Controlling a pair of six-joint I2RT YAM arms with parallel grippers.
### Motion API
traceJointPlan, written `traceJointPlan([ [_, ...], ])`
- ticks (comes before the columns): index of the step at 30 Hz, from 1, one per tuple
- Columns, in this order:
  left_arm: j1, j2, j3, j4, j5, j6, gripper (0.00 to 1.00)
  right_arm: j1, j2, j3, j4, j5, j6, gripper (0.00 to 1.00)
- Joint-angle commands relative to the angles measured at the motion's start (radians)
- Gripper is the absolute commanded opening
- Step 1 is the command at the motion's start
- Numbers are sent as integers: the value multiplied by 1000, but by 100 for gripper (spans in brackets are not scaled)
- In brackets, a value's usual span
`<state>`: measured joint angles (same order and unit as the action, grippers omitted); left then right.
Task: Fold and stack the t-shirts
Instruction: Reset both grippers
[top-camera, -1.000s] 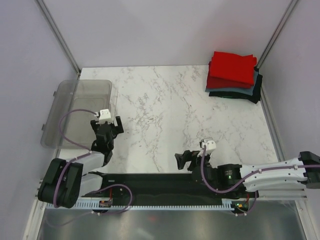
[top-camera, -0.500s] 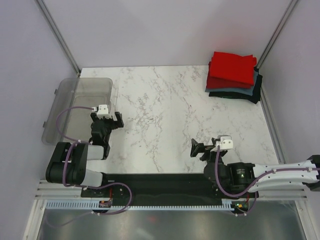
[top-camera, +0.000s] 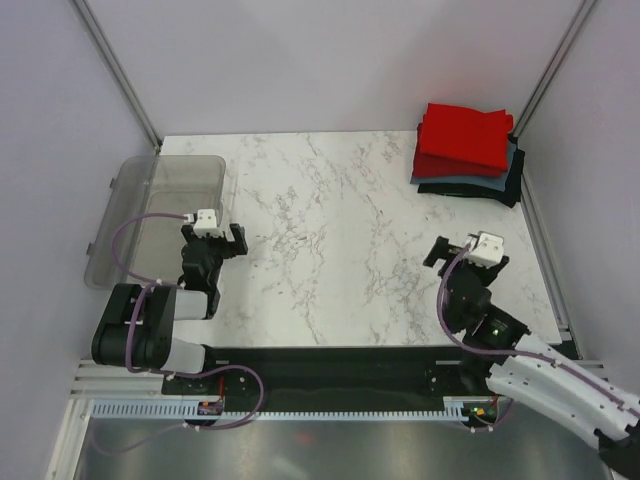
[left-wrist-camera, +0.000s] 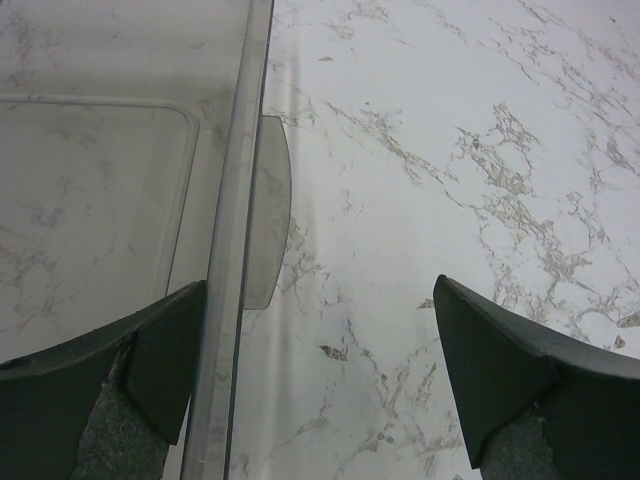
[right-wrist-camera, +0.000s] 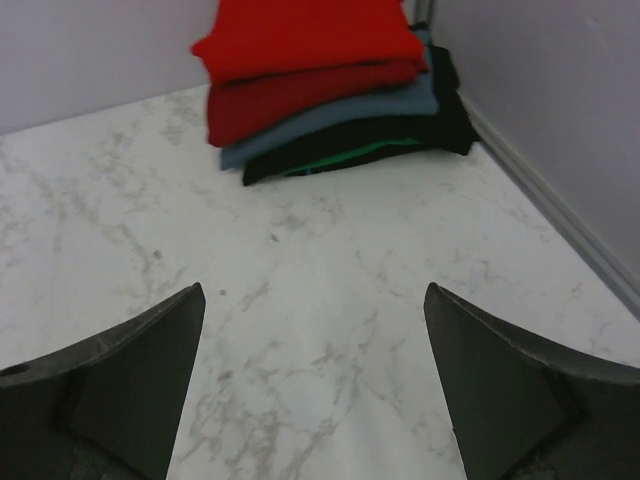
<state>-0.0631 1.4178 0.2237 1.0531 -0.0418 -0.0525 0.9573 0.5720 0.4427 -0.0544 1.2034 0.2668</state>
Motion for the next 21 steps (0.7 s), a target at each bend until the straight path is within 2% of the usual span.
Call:
traceJointPlan([
  [1, 5, 10, 3, 65, 22, 51, 100, -318, 62, -108, 275, -414, -166, 98],
  [2, 5, 12, 2, 68, 22, 51, 100, -397, 115, -110, 289, -479, -164, 98],
  [3, 5, 10, 2, 67, 20, 51, 100, -539, 174, -101, 319, -525, -155, 98],
  [4, 5, 12, 2, 67, 22, 51, 100, -599, 284, -99, 341, -588, -109, 98],
  [6, 5, 10, 2, 67, 22, 51, 100, -678, 371, -95, 424, -598, -92, 98],
  [8, 5, 10, 2, 70, 22, 51, 100, -706, 459, -104, 502, -530, -135, 98],
  [9, 5, 12, 3, 70, 22, 51, 100, -713, 489, -140, 645, -521, -158, 98],
  [11, 5, 12, 2, 68, 22, 51, 100, -735, 601, -176, 858, -560, -176, 98],
  [14, 5, 10, 2, 68, 22, 51, 100, -781, 776, -223, 1063, -605, -184, 97],
  [16, 5, 10, 2, 68, 22, 51, 100, -818, 798, -200, 1071, -661, -152, 96],
  [18, 5, 12, 2, 68, 22, 51, 100, -851, 841, -228, 1169, -714, -121, 93],
  [19, 5, 10, 0, 68, 22, 51, 100, -858, 889, -237, 1252, -758, -135, 89],
  [20, 5, 12, 2, 68, 22, 51, 100, -862, 882, -234, 1213, -827, -155, 88],
  [21, 5, 10, 2, 70, 22, 51, 100, -861, 891, -242, 1249, -911, -196, 88],
])
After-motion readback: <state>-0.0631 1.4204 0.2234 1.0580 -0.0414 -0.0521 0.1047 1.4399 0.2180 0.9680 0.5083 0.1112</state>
